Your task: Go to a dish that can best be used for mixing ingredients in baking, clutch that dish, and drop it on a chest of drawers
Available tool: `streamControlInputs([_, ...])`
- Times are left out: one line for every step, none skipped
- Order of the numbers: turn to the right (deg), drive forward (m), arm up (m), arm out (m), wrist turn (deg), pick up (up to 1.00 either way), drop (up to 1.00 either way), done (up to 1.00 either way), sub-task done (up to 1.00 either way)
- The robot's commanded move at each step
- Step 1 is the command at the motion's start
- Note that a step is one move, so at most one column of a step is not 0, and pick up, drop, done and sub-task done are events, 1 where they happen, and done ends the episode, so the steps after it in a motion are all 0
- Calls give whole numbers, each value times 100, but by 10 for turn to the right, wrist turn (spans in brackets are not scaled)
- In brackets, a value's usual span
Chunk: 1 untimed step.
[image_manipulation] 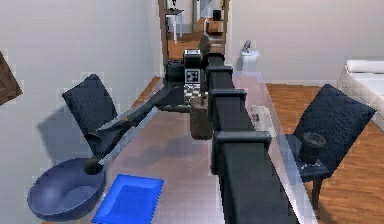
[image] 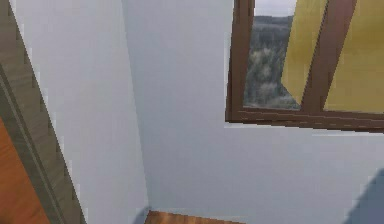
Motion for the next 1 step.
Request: streamControlInputs([0,0,0,0,-150,0,0,0,0])
